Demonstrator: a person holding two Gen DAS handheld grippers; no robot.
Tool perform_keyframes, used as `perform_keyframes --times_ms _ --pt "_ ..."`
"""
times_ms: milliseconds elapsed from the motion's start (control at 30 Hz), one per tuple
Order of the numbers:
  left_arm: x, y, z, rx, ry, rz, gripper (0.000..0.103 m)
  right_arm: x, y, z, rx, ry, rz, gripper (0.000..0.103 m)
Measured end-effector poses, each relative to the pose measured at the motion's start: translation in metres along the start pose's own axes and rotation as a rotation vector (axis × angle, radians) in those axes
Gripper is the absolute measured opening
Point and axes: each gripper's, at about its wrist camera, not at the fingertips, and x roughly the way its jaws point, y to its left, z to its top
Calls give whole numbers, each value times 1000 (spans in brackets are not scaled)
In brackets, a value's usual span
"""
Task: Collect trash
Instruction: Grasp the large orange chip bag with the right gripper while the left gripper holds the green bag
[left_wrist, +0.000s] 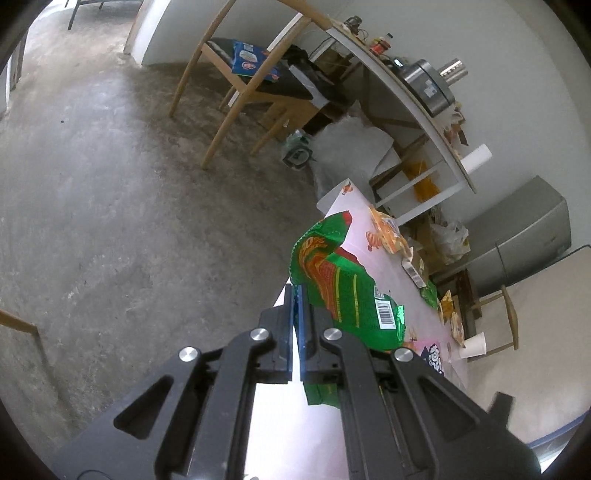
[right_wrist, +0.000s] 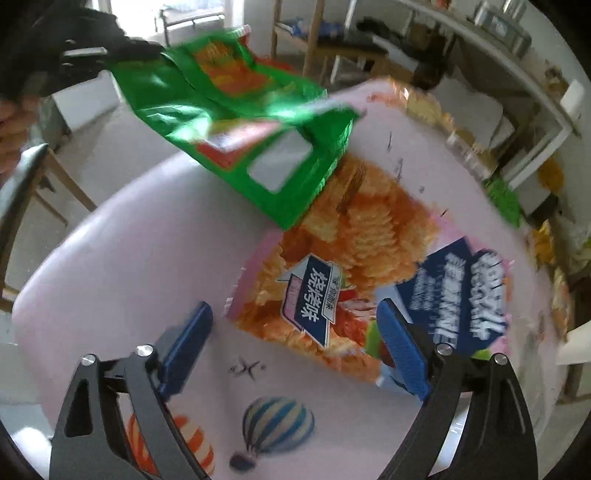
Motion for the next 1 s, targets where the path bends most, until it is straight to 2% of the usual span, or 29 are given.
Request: perform_keyframes --times_ms 100,167,200,233,267,300,367,433,633,733,800,1000 --pt "-1 -3 -2 14 -4 -2 0 5 -20 -5 121 -19 78 88" --pt "-1 -5 -3 23 -4 -12 0 2 -26 -10 137 -32 64 73" --pt "-2 -6 -3 22 -4 -23 0 1 -29 -12 148 -24 74 70" --pt "-3 -8 -3 21 -5 -33 0 -2 -32 -13 159 -15 85 59" --pt "-4 -10 -3 22 -7 -39 0 -4 -34 -13 162 -7 91 40" --pt "-5 -12 -3 26 -10 -43 0 -6 -36 -14 169 5 102 31" --pt "-7 -16 -5 39 -15 -48 0 -7 -38 -14 188 20 105 8" --pt "-9 -21 -5 55 -20 -51 0 -11 -38 -13 195 14 63 6" --pt "-28 -37 -7 101 -22 -81 1 -46 -48 -24 269 -66 129 5" --pt "-48 -51 -13 138 -32 -110 0 -85 -63 -30 329 -165 171 5" --pt "-62 -63 -18 166 -40 -131 0 -119 -72 -33 362 -263 188 5" --pt "-115 -128 -45 329 -82 -213 0 -214 -105 -57 466 -539 246 5"
